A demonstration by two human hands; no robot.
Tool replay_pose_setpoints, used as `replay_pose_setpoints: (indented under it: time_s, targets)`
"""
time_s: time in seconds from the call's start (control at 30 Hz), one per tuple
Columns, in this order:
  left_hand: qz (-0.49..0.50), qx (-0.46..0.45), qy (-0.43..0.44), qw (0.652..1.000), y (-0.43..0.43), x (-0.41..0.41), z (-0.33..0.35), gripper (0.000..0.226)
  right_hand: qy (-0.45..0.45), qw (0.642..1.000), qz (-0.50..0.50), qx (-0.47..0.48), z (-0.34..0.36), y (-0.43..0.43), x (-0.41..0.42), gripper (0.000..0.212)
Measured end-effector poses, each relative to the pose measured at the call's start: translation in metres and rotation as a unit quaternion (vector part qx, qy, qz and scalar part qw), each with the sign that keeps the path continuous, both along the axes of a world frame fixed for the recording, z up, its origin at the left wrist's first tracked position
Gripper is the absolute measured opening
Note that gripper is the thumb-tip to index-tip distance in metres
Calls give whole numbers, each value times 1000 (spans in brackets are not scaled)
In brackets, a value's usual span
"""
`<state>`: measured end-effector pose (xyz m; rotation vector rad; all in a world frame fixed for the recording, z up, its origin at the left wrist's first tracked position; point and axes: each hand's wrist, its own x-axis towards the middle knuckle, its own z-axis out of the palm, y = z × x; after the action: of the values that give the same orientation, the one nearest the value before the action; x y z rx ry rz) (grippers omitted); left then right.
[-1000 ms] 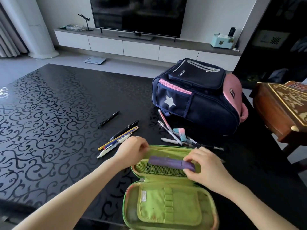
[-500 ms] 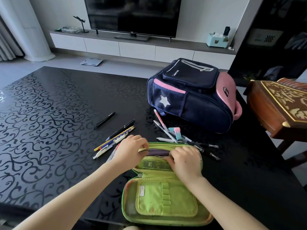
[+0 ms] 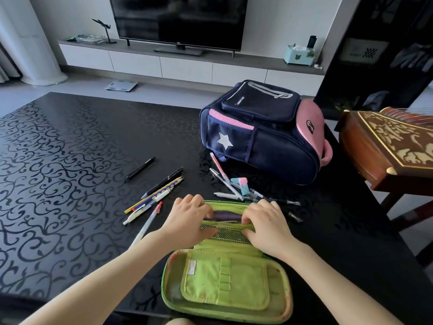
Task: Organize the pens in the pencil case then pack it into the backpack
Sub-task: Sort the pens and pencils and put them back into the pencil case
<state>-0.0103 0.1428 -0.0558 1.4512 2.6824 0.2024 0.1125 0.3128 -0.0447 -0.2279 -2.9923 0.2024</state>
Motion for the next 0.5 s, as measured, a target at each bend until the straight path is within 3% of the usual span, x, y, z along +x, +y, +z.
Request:
replay_pose_setpoints:
  time_s: [0.1, 0.3, 0.43, 0.5]
  targets:
    - [-18, 32, 51, 998, -2, 1, -2, 55, 31, 1000, -2, 2, -11, 0, 5, 26]
    - [-4, 65, 31, 997, 3, 3, -3, 53, 51, 996, -4, -70, -4, 13, 6, 5]
    - [18, 91, 0, 996, 4, 0, -2, 30, 164, 975, -143, -50, -1, 35, 6, 8]
    - [41, 101, -5, 994, 1, -2, -3, 20, 128, 968, -217, -13, -2, 49, 8, 7]
